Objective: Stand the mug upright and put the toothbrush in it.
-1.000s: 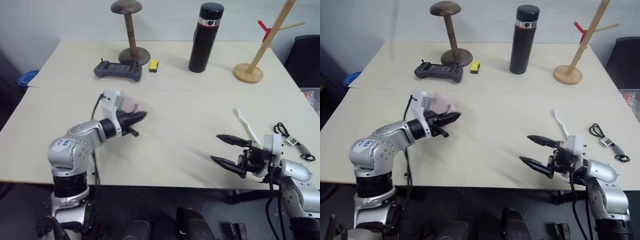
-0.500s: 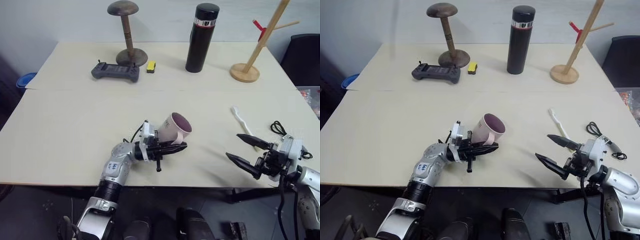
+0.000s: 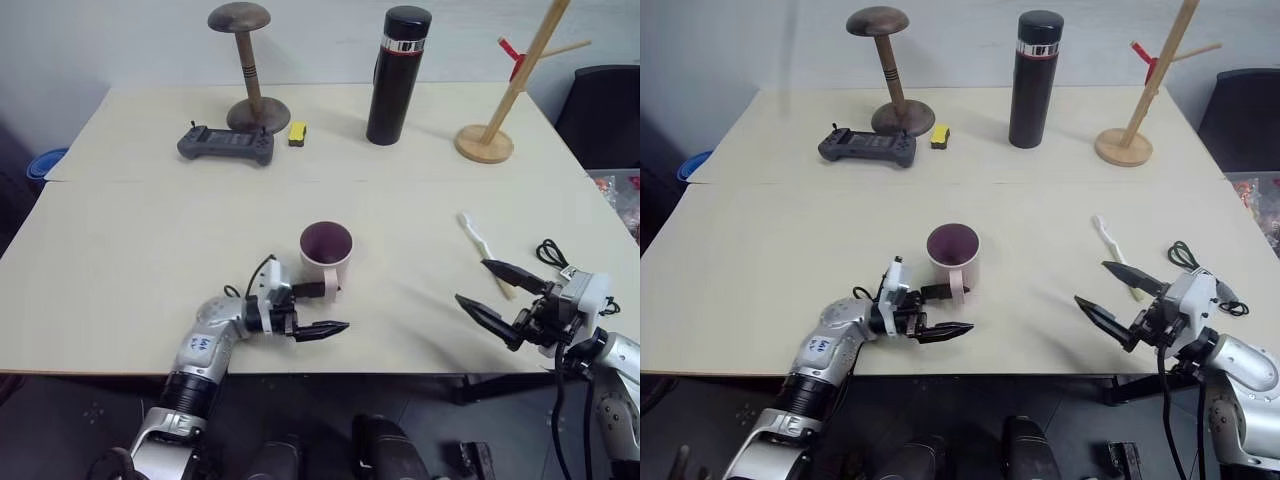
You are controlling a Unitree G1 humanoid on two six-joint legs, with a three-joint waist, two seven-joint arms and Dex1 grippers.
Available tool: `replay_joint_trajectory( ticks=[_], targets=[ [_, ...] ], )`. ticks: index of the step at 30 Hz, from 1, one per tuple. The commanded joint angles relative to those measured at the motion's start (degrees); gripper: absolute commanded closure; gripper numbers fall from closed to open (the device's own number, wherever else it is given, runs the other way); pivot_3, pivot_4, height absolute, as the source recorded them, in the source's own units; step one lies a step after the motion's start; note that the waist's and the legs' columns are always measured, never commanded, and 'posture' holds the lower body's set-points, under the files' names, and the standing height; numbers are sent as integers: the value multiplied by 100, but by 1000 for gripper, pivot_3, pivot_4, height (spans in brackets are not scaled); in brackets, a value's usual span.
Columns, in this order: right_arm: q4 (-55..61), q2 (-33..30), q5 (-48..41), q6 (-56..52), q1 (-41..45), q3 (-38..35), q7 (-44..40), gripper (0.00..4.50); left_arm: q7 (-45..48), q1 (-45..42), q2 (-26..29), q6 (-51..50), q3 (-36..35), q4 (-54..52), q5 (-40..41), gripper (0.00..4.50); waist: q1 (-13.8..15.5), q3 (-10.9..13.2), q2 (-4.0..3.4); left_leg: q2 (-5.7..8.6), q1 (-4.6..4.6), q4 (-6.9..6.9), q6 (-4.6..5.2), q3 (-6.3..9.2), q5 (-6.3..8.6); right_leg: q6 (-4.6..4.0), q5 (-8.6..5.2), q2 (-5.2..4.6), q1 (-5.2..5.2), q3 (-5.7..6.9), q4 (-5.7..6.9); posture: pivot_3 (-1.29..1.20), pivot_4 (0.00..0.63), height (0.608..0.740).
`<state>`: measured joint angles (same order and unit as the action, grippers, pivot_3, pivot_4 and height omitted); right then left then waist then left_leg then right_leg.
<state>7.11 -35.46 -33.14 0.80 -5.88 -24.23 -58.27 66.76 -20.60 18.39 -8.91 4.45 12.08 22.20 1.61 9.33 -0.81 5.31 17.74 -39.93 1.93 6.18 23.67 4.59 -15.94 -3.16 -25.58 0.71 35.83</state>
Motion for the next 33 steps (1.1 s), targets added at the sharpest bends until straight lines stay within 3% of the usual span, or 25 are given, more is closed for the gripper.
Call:
replay_joint_trajectory(
  ticks=[1,7,11,15,20,22,25,28,31,33],
  targets=[
    [-62,-23,4,495,-385,-562,-105,22,-147,432,356,99,-462,-475,154,0,5,0,-1,0,0,4,0,0,0,0,0,0,0,0,-3,0,150,740],
    [-322,56,431,1072,-1030,-969,145,22,-194,953,972,503,-1359,-1156,445,0,13,1,0,1,1,1,4,0,1,0,0,-1,3,-1,-5,0,150,740],
    [166,-198,883,266,-1264,-937,931,22,2,1103,1639,151,-1864,-1451,864,0,0,2,-3,0,-5,13,5,-2,2,-4,-2,0,3,-5,-4,0,150,740],
    [808,-1082,920,-2084,-329,-388,1814,22,-43,1007,1911,-259,-1932,-1743,1139,0,-51,8,-15,3,-15,15,11,-23,2,-4,-2,-1,3,-28,2,0,150,740],
    [396,-1909,555,-4526,1609,649,1823,22,-332,817,1936,-616,-1821,-2239,1236,0,-6,11,-12,-10,-17,30,11,-22,3,-8,-4,6,-3,-25,-6,0,150,740],
    [-56,-2176,805,-5180,2434,1295,1762,22,-357,828,2006,-874,-1776,-2502,1386,0,9,11,-12,-12,-5,35,11,-6,3,-11,-6,6,-5,-8,-21,0,150,740],
    [-946,-2072,1105,-5659,3519,1883,1892,22,-332,869,2097,-1071,-1699,-2779,1467,0,-8,13,-9,1,49,17,19,-1,3,-6,-3,-5,-38,0,-26,0,150,740],
    [-1790,-2108,1652,-5326,4046,2636,1596,22,-375,966,2113,-1140,-1628,-3032,1484,0,-7,12,-9,14,90,-6,26,-9,5,-2,0,-16,-81,-1,-16,0,150,740],
    [-2529,-2024,1916,-5278,4458,3039,1350,657,-422,1060,2101,-1136,-1629,-3225,1478,0,-16,12,-9,13,111,-13,26,-9,4,-1,1,-17,-100,5,-13,0,150,740],
    [-2953,-1994,1991,-5234,4653,3234,1036,1427,-387,1128,2174,-1143,-1651,-3311,1473,0,-27,12,-9,12,112,-22,25,-15,4,-1,1,-16,-104,3,-4,0,150,740]
  ],
)
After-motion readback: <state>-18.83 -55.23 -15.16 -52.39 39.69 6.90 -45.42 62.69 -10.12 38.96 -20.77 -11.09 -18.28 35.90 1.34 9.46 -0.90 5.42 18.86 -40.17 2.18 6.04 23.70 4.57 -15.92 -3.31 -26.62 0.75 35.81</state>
